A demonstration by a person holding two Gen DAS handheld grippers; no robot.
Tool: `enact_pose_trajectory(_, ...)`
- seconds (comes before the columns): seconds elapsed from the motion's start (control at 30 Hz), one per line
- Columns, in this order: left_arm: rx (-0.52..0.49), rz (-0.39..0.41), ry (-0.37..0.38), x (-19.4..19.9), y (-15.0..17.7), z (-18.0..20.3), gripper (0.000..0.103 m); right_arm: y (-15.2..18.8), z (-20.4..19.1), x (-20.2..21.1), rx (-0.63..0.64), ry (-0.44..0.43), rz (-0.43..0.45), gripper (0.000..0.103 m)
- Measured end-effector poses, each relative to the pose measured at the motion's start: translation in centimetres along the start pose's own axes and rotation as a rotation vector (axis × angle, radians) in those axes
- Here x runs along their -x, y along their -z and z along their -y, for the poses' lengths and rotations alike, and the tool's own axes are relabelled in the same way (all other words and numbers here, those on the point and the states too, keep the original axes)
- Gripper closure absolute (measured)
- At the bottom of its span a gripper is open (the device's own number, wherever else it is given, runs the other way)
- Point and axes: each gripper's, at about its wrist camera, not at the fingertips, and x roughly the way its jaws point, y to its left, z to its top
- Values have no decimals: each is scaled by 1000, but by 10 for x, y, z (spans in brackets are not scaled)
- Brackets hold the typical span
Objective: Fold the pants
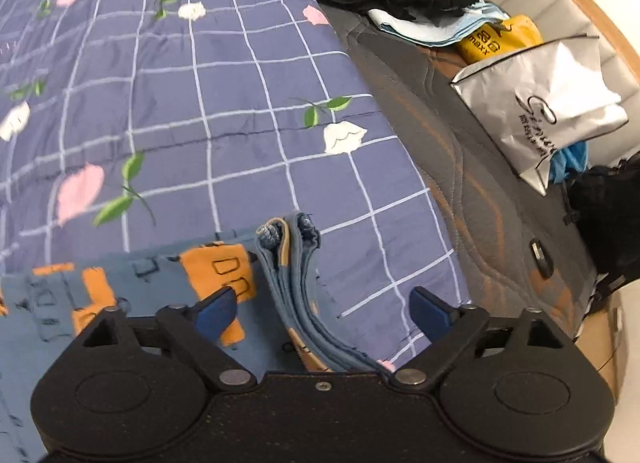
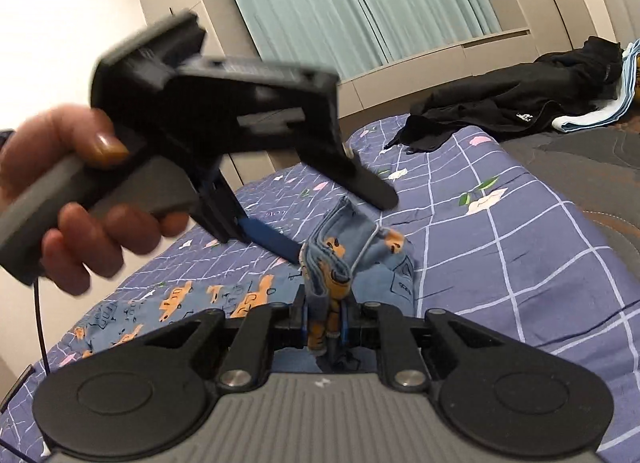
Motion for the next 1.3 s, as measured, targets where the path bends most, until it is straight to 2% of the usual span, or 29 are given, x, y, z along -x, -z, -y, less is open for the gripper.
enact_pose_trajectory(0.07,-4,5,6,-4,0,1,21,2,-2,-1,4,1,-5,87)
enact_pose_trajectory(0.13,-20,7,-6,-8,0,5,35,0,-3,-9,20,7,-14,87)
enact_pose_trajectory(0.2,-31,9,-20,-9,1,5,63,-1,-7,-7,40,15,-16,87)
enact_pose_trajectory(0.27,-22,20,-17,-6,2,0,73,-6,-9,-8,61,24,-18,87)
enact_pose_trajectory(0.37,21,57,-14,9,7,-19,80,-12,-20,-13,103,16,-31,87)
enact_pose_trajectory(0.57,185,120,-42,41,30,-88,80,-12,-60,-41,187,-50,-104,86)
enact_pose_trajectory(0.6,209,117,-53,42,34,-99,76,-8,-69,-47,210,-64,-122,84)
enact_pose_trajectory(0.67,257,108,-102,41,45,-117,63,0,-81,-60,251,-79,-183,67)
enact_pose_trajectory(0.73,276,132,-62,43,52,-125,58,7,-90,-60,286,-81,-203,53)
enact_pose_trajectory(0.8,288,162,-29,47,56,-128,38,10,-97,-50,316,-77,-190,49)
enact_pose_trajectory(0.87,280,176,-18,48,60,-127,36,12,-102,-42,357,-49,-182,44)
enact_pose_trajectory(1.0,264,168,-1,47,65,-124,36,22,-112,-38,435,-1,-200,44)
enact_pose_trajectory(1.1,300,165,47,49,68,-128,36,26,-127,-50,545,24,-224,44)
enact_pose_trajectory(1.3,372,172,162,52,69,-137,36,46,-153,-71,797,90,-280,51)
